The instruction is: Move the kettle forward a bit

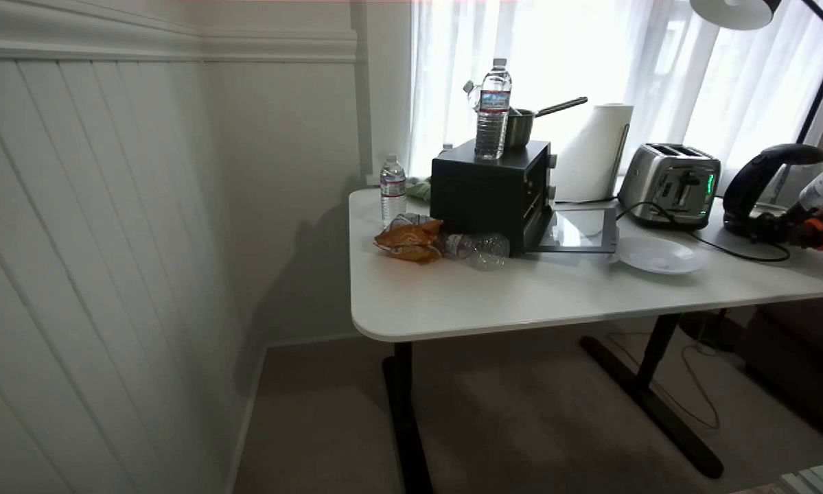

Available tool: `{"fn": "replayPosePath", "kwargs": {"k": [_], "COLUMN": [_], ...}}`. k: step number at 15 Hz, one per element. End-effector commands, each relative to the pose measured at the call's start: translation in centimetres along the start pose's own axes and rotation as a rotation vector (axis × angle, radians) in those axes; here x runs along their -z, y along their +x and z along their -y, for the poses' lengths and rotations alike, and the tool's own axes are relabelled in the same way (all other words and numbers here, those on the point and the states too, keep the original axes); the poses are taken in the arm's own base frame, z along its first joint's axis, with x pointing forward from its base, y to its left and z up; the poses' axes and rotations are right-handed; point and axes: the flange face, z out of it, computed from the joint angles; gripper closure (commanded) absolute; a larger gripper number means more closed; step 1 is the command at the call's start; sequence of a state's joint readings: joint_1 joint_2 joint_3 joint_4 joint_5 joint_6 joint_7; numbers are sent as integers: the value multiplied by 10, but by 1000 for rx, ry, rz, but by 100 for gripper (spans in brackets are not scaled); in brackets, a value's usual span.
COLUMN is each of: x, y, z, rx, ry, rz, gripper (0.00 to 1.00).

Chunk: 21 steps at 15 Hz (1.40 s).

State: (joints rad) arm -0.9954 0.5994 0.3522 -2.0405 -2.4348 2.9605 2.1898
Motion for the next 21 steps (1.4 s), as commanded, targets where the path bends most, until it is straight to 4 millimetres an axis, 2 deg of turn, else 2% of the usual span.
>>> {"fn": "replayPosePath", "kwargs": {"k": [1,8,16,21], "x": [15,43,74,96], "y": [-20,-28,-36,-13], "z": [-1,13,43,68], "rx": [-1,-40,-87,-166], "ry": [-22,-137,-263,-307], "rz": [87,177,323,425], "gripper": [0,0,0,0]}}
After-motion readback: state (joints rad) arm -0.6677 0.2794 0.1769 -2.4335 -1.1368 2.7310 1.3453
